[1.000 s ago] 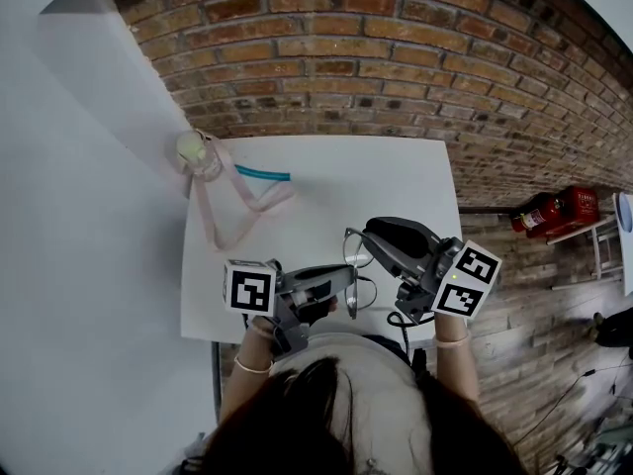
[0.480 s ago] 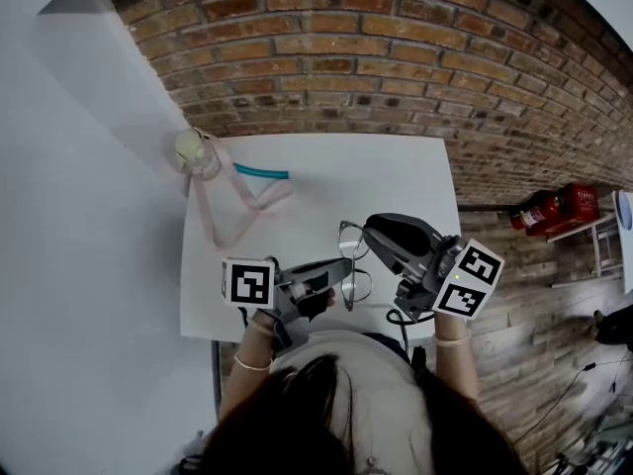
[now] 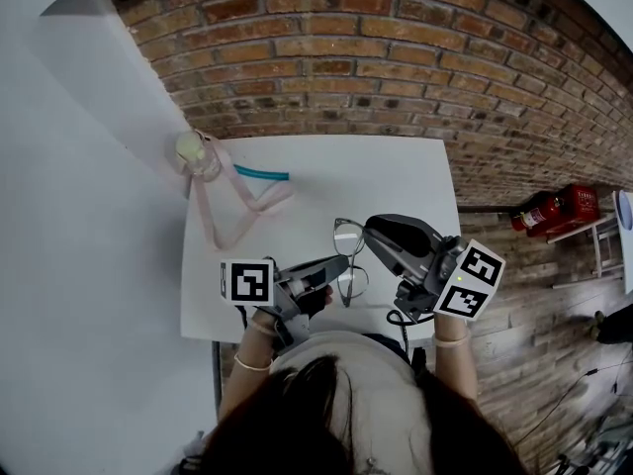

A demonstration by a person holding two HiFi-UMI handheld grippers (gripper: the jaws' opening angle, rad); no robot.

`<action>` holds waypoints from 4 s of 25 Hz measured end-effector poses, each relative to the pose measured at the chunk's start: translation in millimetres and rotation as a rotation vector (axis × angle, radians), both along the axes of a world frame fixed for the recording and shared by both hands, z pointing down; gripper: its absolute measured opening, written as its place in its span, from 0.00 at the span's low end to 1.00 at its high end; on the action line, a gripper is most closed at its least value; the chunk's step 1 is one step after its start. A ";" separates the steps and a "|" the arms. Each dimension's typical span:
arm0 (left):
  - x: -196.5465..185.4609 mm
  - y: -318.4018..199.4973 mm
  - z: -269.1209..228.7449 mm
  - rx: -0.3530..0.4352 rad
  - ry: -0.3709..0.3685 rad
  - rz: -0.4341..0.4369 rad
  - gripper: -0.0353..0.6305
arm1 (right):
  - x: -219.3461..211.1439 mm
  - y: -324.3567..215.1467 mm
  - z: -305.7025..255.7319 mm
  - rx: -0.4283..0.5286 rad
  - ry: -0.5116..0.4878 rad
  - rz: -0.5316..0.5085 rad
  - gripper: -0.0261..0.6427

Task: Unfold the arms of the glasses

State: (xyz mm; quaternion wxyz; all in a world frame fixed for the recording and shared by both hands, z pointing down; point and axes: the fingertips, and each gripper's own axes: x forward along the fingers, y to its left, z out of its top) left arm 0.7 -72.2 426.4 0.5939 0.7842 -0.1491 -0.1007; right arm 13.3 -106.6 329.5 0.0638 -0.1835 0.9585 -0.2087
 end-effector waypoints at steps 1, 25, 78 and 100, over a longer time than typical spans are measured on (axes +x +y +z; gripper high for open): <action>0.3 -0.1 -0.9 -0.018 0.014 -0.007 0.09 | -0.4 0.2 -0.8 0.002 -0.002 -0.001 0.12; -19.6 -20.9 7.0 -0.060 0.001 -0.146 0.09 | 1.2 8.2 -16.5 0.009 -0.092 -0.045 0.11; -58.7 -46.4 4.5 -0.133 0.097 -0.366 0.09 | -2.4 33.2 -31.0 0.046 -0.126 -0.160 0.10; -62.8 -46.9 7.3 -0.152 0.148 -0.370 0.09 | 1.2 34.2 -30.5 0.064 -0.123 -0.140 0.10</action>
